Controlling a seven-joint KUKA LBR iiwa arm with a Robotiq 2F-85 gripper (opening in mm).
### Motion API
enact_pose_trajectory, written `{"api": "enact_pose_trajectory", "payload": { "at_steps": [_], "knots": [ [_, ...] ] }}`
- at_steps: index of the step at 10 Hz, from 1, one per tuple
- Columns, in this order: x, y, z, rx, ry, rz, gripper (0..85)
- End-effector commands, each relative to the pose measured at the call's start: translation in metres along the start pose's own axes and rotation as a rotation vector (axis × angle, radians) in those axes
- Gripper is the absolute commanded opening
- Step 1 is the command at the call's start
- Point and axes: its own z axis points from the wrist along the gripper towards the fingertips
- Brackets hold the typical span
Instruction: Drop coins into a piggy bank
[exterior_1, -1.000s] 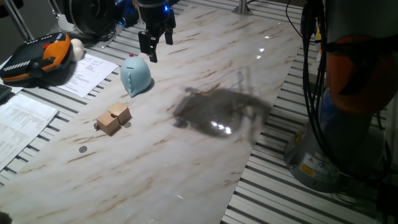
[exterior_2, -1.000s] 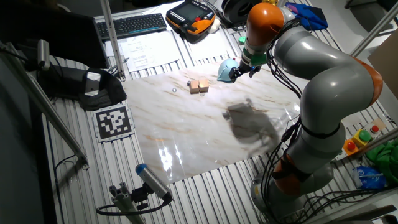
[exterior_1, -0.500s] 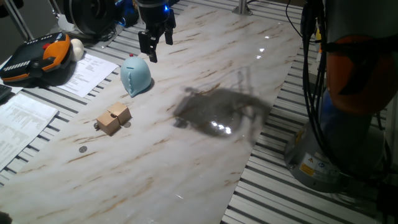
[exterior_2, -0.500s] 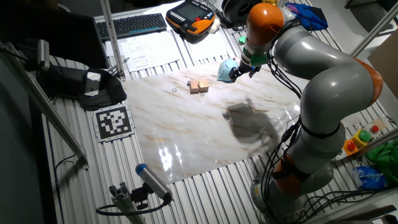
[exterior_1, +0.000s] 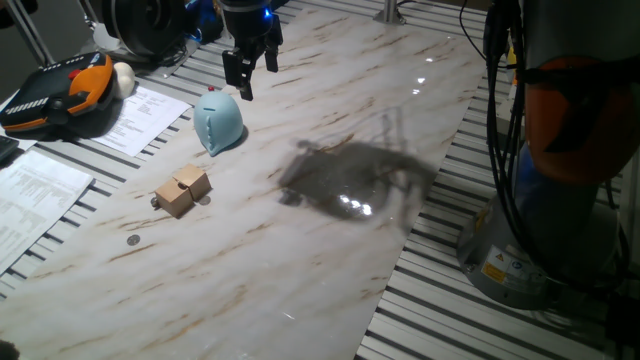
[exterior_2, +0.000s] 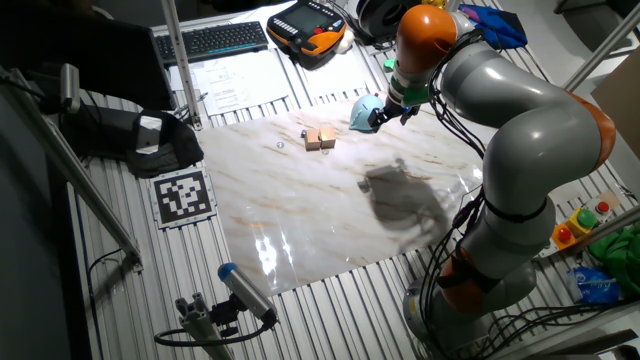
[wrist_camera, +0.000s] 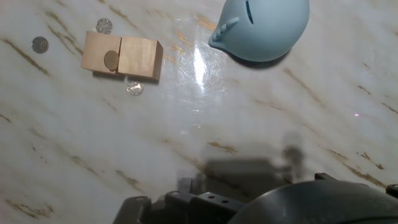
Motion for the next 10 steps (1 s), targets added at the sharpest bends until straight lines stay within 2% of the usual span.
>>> {"api": "enact_pose_trajectory", "payload": {
  "at_steps": [1,6,10],
  "knots": [
    [0.0,0.0,0.0,0.085,-0.02,-0.025,0.0],
    [-0.002,0.002,0.001,0.081,-0.019,-0.017,0.0],
    [-0.014,0.016,0.014,0.106,-0.02,0.007,0.0]
  ]
}}
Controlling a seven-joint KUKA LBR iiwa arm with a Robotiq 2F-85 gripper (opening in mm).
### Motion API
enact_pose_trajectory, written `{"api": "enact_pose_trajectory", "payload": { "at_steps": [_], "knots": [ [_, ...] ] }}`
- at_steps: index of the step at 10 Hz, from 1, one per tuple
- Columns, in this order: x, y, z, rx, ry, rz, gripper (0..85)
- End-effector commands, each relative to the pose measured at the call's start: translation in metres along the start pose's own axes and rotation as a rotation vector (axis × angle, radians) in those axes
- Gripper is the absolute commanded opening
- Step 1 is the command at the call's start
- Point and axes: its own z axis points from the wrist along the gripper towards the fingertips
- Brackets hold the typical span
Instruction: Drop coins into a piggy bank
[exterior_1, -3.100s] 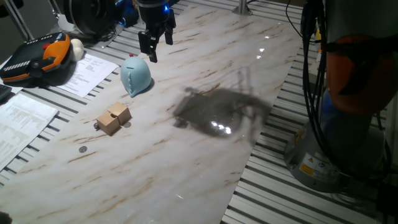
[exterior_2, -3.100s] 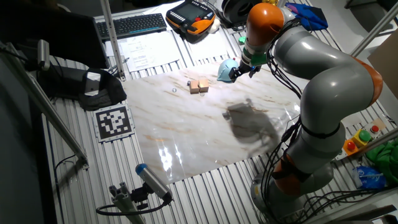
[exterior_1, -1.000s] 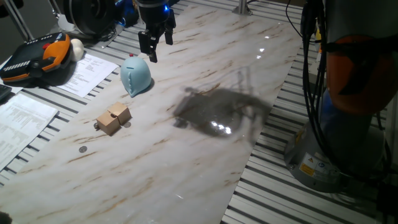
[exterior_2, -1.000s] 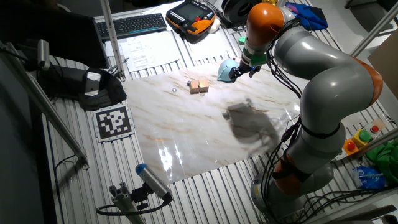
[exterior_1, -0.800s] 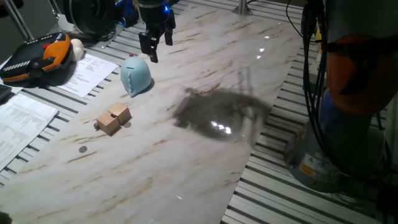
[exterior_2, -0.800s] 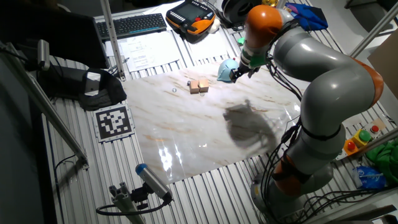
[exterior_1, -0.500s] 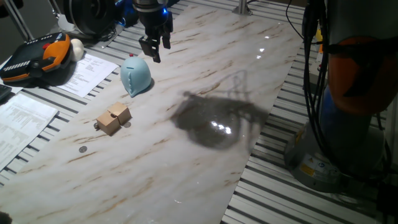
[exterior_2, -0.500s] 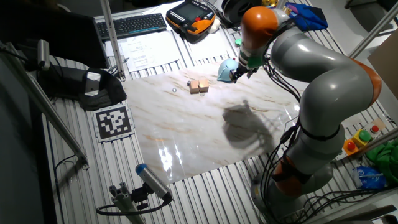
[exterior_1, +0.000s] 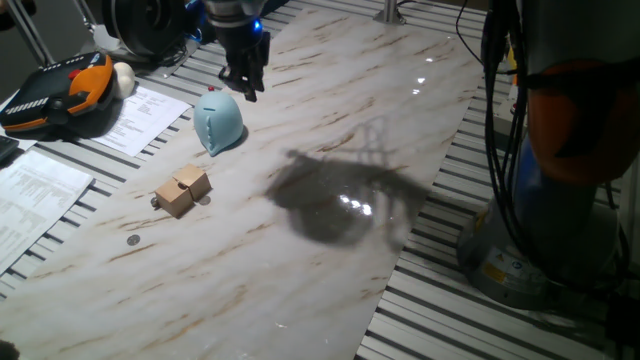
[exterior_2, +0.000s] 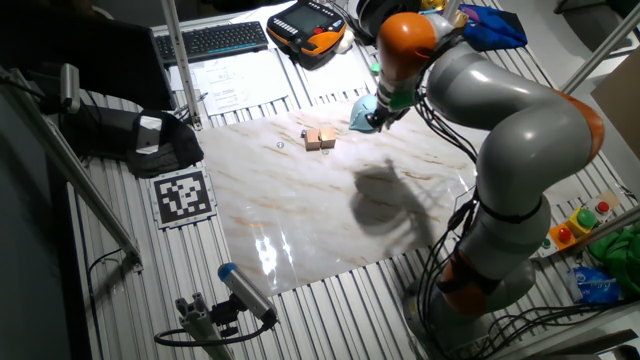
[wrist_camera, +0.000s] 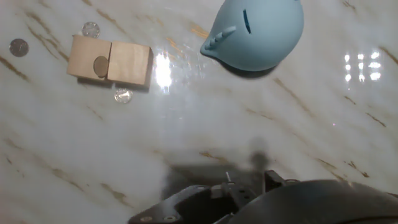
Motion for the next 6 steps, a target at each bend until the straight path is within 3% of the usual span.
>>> {"api": "enact_pose_trajectory", "payload": {
  "at_steps": [1,4,6],
  "knots": [
    [-0.002,0.005,0.002,-0.001,0.002,0.006,0.0],
    [-0.013,0.023,0.014,-0.011,0.002,0.039,0.0],
    [-0.019,0.037,0.023,0.015,-0.003,0.046,0.0]
  ]
}}
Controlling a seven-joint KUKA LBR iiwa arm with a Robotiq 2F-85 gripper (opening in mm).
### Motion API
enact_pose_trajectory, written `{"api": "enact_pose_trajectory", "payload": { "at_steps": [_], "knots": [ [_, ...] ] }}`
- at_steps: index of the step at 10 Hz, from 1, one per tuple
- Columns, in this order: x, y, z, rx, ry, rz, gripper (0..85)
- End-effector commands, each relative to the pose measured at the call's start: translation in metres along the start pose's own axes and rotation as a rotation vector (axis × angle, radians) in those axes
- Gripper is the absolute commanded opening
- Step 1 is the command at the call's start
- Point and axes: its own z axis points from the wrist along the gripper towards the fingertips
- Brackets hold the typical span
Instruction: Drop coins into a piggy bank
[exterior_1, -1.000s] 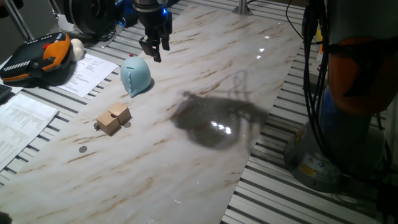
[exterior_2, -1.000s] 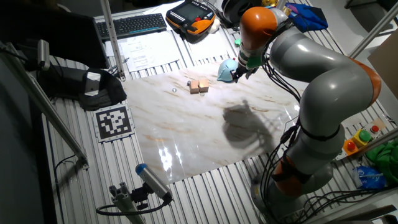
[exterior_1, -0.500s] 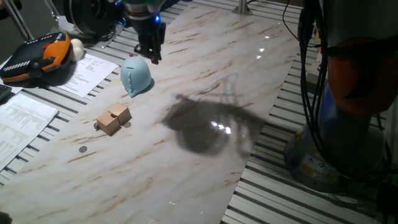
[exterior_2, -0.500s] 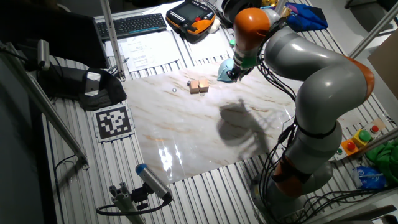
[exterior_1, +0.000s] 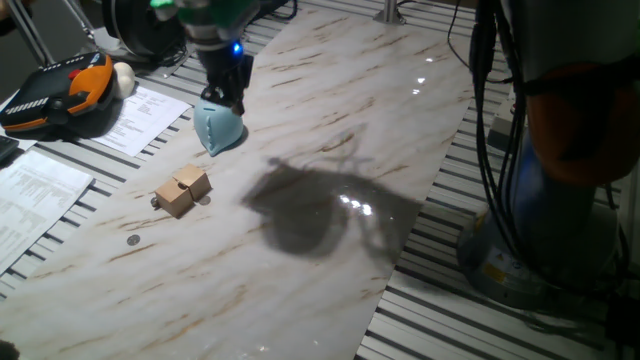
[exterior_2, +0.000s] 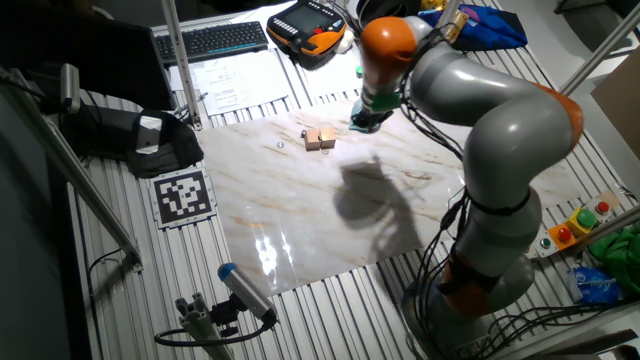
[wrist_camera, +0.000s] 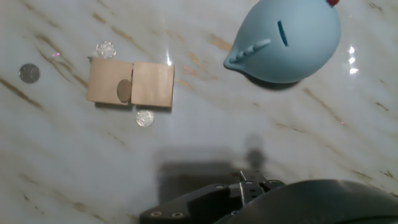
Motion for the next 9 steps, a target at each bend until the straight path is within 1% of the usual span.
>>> {"api": "enact_pose_trajectory", "payload": {
  "at_steps": [1,2,3,4,5,6,7,8,9],
  "knots": [
    [-0.001,0.01,0.006,0.007,-0.002,0.009,0.0],
    [-0.001,0.02,0.012,0.006,-0.005,0.021,0.0],
    [0.0,0.029,0.018,0.0,-0.008,0.037,0.0],
    [0.0,0.036,0.024,-0.007,-0.013,0.049,0.0],
    [-0.002,0.039,0.028,-0.01,-0.015,0.052,0.0],
    [-0.004,0.038,0.029,0.014,-0.007,0.038,0.0],
    [-0.005,0.037,0.029,0.035,0.008,0.022,0.0],
    [-0.004,0.038,0.029,0.029,0.013,0.022,0.0],
    [-0.003,0.041,0.031,0.029,0.012,0.022,0.0]
  ]
}}
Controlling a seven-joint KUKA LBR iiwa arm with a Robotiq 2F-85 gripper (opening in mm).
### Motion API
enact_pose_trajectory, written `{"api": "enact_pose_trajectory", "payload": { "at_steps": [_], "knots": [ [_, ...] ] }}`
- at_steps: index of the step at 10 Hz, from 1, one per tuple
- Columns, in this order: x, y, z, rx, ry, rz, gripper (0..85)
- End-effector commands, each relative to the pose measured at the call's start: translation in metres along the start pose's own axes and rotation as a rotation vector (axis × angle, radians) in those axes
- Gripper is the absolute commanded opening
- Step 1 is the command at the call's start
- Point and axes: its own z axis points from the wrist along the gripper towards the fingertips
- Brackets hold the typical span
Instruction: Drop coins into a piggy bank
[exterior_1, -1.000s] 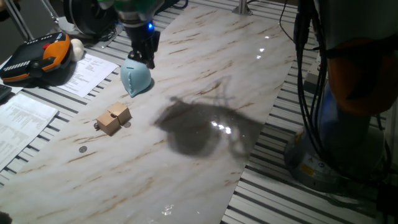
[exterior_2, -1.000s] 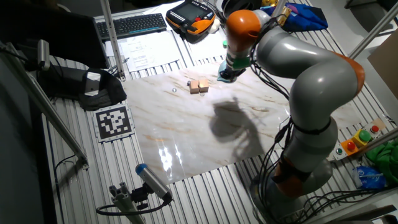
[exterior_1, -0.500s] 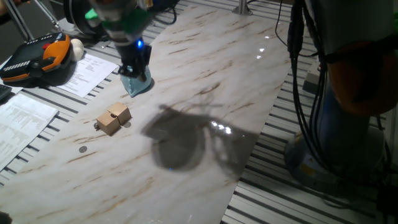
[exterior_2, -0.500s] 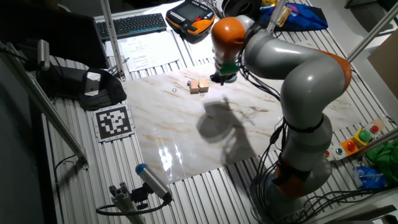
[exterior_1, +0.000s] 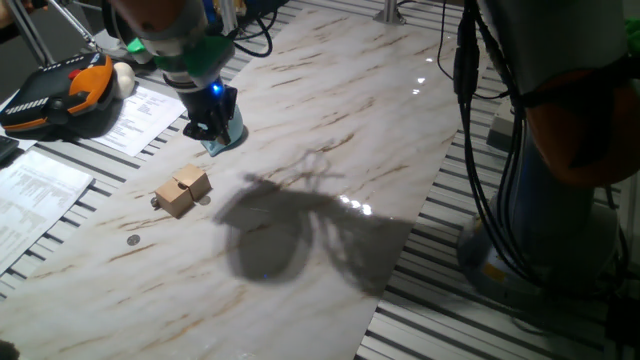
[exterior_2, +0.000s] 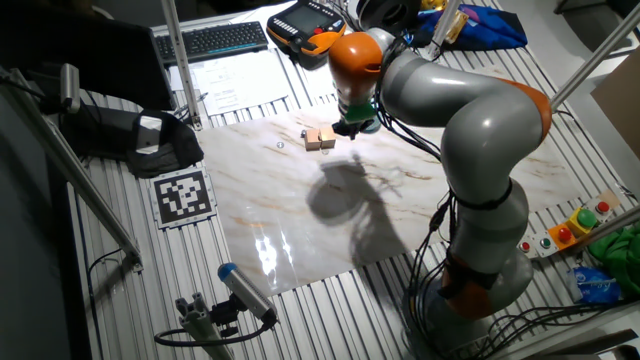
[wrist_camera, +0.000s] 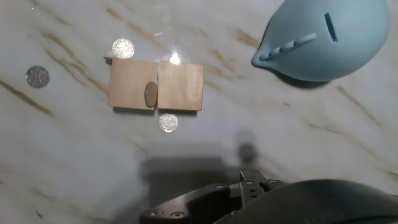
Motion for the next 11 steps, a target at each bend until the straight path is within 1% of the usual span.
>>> {"api": "enact_pose_trajectory", "payload": {
  "at_steps": [1,2,3,4,5,6,7,8,9,10,11],
  "knots": [
    [-0.001,0.001,0.002,-0.004,-0.002,0.007,0.0],
    [-0.001,0.002,0.002,-0.008,-0.004,0.015,0.0],
    [0.0,0.004,0.004,-0.019,-0.004,0.023,0.0],
    [0.003,0.013,0.011,0.002,-0.011,0.032,0.0],
    [0.005,0.019,0.017,-0.001,-0.013,0.038,0.0],
    [0.007,0.024,0.022,0.016,-0.026,0.034,0.0],
    [0.008,0.029,0.027,0.01,-0.041,0.034,0.0],
    [0.007,0.028,0.027,0.0,-0.041,0.022,0.0],
    [0.007,0.027,0.026,0.0,-0.041,0.012,0.0],
    [0.007,0.027,0.026,0.008,-0.042,0.004,0.0],
    [0.007,0.027,0.026,0.037,-0.038,-0.008,0.0]
  ]
}}
